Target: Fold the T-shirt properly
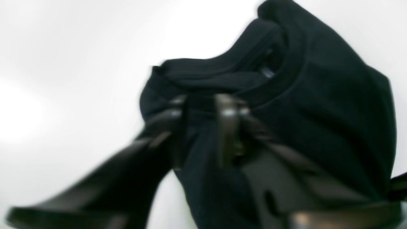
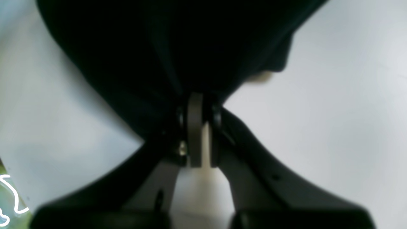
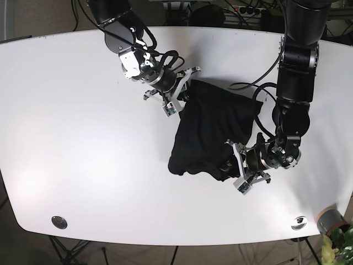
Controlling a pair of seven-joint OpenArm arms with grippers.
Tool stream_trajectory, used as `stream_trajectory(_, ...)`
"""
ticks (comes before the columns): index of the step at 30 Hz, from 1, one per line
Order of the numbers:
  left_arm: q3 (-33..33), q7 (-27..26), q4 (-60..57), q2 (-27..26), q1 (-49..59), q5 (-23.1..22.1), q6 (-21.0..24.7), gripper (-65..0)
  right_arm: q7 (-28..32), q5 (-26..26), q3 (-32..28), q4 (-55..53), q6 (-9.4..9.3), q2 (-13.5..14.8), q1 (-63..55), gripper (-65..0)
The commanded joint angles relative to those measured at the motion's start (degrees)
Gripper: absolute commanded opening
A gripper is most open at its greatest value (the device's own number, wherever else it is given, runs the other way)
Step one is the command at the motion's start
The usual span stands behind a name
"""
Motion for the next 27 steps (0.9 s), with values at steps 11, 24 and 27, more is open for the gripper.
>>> stream_trajectory(11,-0.29,-1.93,21.45,1.41,9.29,-1.08,25.39,-23.5,-3.77,0.21,4.6,8.98,0.37,1.66,0.89,-62.3)
stream_trajectory(24,4.29,-13.1,26.29,3.96,19.32,4.1,39.9,-12.2,-3.86,0.3,11.73,8.8,0.37,1.74,0.63,-62.3)
stream_trajectory(27,6.92,-15.74,24.0,5.01,21.16,7.62,39.9,-12.2,-3.86,0.3,13.22,8.8,0.46,1.66,-0.43,-62.3)
